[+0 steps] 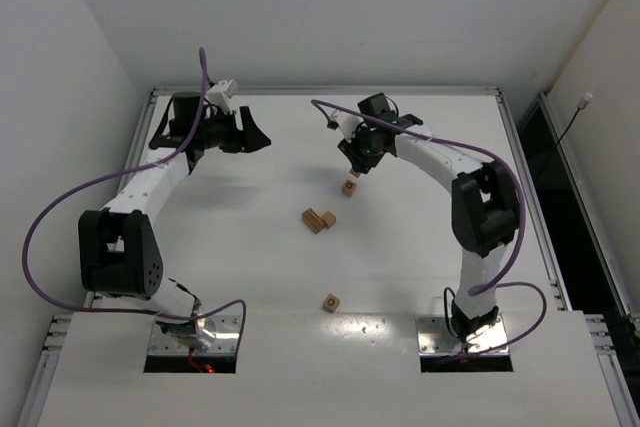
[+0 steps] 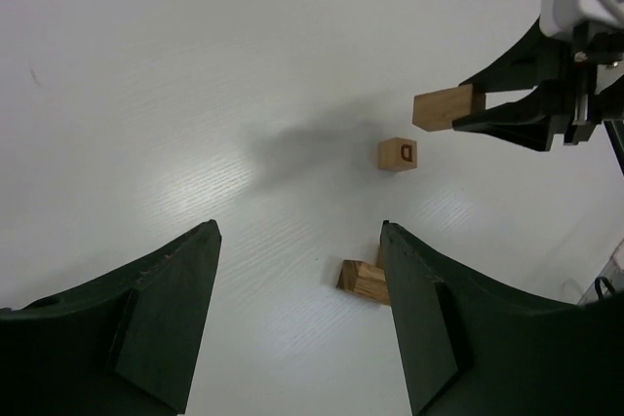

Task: Build the wood block tower

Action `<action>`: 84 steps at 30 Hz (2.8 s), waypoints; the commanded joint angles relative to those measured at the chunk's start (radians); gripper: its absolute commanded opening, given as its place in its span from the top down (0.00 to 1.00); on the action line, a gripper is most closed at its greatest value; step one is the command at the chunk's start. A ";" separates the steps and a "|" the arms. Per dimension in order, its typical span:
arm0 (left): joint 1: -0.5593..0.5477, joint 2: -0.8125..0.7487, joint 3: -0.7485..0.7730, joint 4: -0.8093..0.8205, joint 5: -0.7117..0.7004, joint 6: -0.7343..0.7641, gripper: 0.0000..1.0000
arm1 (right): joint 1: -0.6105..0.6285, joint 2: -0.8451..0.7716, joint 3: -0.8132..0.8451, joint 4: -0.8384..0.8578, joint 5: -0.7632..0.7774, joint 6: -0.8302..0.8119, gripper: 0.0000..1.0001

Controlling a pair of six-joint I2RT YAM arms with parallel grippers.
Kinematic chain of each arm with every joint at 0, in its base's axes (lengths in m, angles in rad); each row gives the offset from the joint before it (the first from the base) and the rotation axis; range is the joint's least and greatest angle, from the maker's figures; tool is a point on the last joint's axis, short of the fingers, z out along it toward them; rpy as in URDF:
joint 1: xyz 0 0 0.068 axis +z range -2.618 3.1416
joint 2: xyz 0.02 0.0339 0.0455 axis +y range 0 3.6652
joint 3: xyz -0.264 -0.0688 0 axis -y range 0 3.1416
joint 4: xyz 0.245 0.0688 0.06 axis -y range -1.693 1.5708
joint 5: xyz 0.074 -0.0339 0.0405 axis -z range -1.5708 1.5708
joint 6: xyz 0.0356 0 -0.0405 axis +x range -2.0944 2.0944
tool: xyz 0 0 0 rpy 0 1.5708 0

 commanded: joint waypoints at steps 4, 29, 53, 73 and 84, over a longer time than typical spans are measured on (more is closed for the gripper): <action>0.019 0.006 0.039 -0.008 -0.017 -0.042 0.37 | 0.025 0.050 0.017 0.068 0.142 0.024 1.00; 0.028 0.054 0.048 -0.060 -0.008 0.011 0.37 | 0.211 -0.098 -0.190 -0.099 -0.172 -0.143 1.00; 0.039 0.054 0.028 -0.089 0.044 0.097 0.37 | 0.221 0.021 0.109 -0.358 -0.018 -0.320 1.00; 0.039 0.090 0.037 -0.099 0.026 0.095 0.37 | 0.155 0.148 0.195 -0.263 0.035 -0.266 0.98; 0.039 0.109 0.037 -0.099 0.026 0.095 0.37 | 0.128 0.211 0.261 -0.285 0.002 -0.364 0.94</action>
